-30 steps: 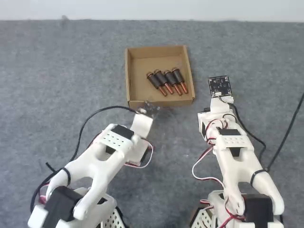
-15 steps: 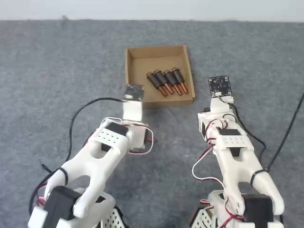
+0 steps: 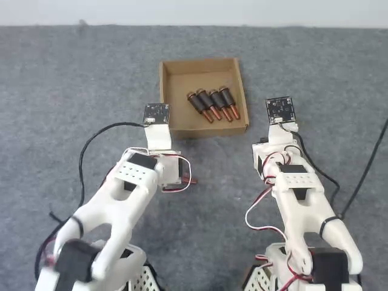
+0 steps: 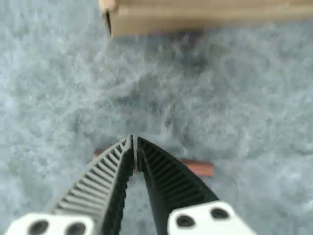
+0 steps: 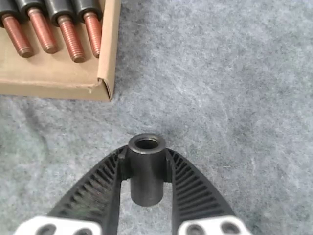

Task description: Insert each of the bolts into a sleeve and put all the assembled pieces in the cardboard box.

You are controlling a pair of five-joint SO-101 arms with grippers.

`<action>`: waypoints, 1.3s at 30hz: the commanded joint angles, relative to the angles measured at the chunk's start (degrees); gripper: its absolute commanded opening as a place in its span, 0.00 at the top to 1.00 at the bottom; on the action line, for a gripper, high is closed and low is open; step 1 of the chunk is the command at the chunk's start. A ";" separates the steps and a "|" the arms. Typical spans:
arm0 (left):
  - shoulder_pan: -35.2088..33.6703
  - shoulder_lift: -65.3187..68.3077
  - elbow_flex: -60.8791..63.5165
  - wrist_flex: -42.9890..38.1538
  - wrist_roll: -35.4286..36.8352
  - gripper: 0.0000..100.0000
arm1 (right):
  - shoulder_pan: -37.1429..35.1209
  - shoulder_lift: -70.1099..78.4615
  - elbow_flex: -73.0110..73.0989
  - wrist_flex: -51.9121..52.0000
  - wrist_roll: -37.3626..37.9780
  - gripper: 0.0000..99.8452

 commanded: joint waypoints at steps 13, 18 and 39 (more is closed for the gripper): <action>5.10 -18.46 13.14 -5.63 16.18 0.85 | 0.40 -0.31 -0.44 -0.84 0.79 0.99; 5.10 -18.46 16.13 -7.74 17.41 0.84 | 0.40 -0.31 -0.44 -0.84 0.88 0.99; -1.58 -3.69 6.55 -3.96 20.22 0.84 | 0.31 -0.31 -0.44 -0.84 0.88 0.99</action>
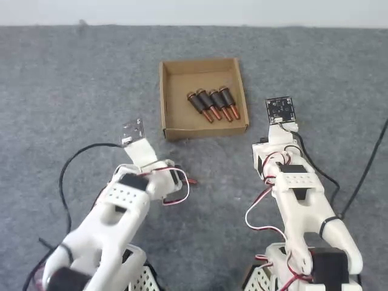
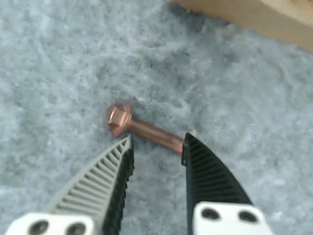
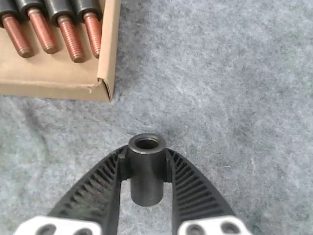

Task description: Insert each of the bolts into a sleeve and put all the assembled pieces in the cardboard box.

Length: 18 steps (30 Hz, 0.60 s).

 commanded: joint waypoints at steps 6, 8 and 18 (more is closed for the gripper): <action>-3.34 8.70 -7.96 0.35 0.62 0.84 | 0.31 -0.31 -0.44 -0.84 0.88 0.99; -3.25 9.05 -7.96 0.35 0.62 0.84 | 0.31 -0.31 -0.44 -0.84 0.88 0.99; -3.16 8.97 -8.31 -0.09 0.44 0.99 | 0.31 -0.31 -0.44 -0.84 0.88 0.99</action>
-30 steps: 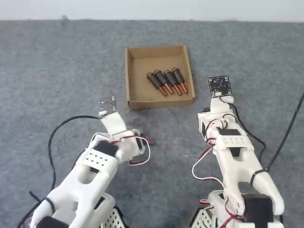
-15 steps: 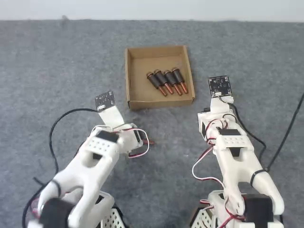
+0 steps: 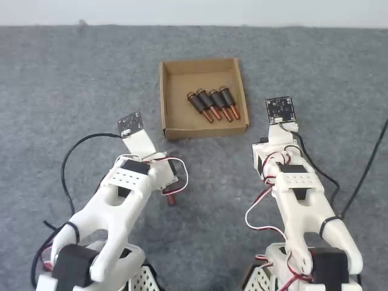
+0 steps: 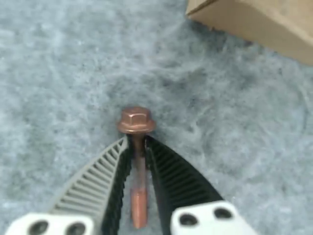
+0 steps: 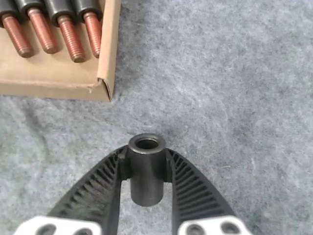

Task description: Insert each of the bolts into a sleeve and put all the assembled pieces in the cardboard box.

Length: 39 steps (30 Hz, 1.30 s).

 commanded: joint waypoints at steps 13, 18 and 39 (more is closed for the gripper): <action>-0.70 -0.18 -7.08 0.62 -16.88 0.99 | 0.31 -0.31 -0.44 -0.84 0.88 0.99; -0.70 0.26 -10.51 6.51 -17.05 0.98 | 0.31 -0.31 -0.44 -0.84 0.88 0.99; -0.79 13.27 -15.87 11.60 -16.79 0.98 | 0.31 -0.31 -0.44 -0.84 0.88 0.99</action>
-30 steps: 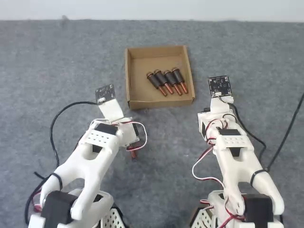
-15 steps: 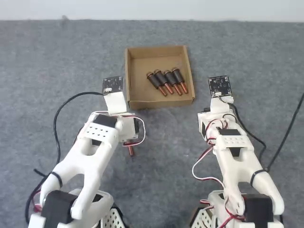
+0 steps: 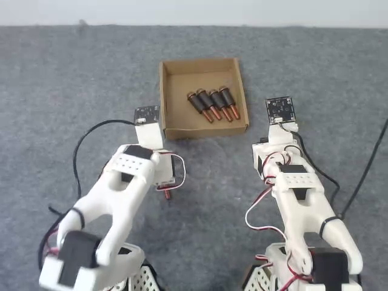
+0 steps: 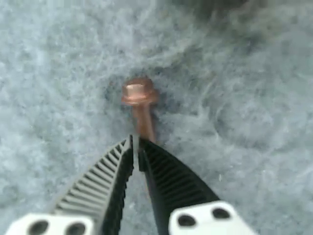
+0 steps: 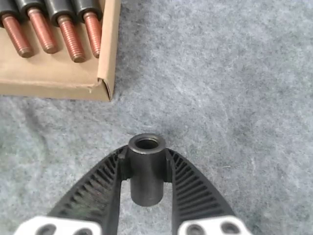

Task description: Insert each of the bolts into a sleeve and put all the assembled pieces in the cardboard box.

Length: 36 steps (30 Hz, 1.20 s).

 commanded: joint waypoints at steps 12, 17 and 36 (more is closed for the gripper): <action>-0.18 8.09 -11.65 3.16 -0.09 0.98 | 0.31 -0.31 -0.44 -0.84 0.88 0.99; 0.70 -4.92 -5.41 1.67 0.00 0.98 | 0.31 -0.31 -0.44 -0.84 0.88 0.99; 1.93 6.07 -8.40 -2.37 2.55 0.98 | 0.31 -0.31 -0.44 -0.84 0.88 0.99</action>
